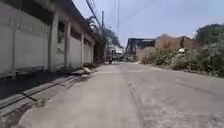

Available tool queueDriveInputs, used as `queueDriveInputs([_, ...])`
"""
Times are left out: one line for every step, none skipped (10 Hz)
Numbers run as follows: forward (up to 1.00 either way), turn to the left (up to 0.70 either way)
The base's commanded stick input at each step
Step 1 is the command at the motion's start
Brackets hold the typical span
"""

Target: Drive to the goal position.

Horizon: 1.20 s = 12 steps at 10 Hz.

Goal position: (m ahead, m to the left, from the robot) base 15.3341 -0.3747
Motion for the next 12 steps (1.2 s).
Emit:
queueDriveInputs([1.00,0.00])
queueDriveInputs([1.00,0.00])
queueDriveInputs([1.00,-0.10])
queueDriveInputs([1.00,-0.38])
queueDriveInputs([1.00,-0.40])
queueDriveInputs([1.00,-0.40])
queueDriveInputs([1.00,-0.21])
queueDriveInputs([1.00,-0.04])
queueDriveInputs([1.00,-0.02])
queueDriveInputs([1.00,-0.02])
queueDriveInputs([1.00,-0.02])
queueDriveInputs([1.00,-0.02])
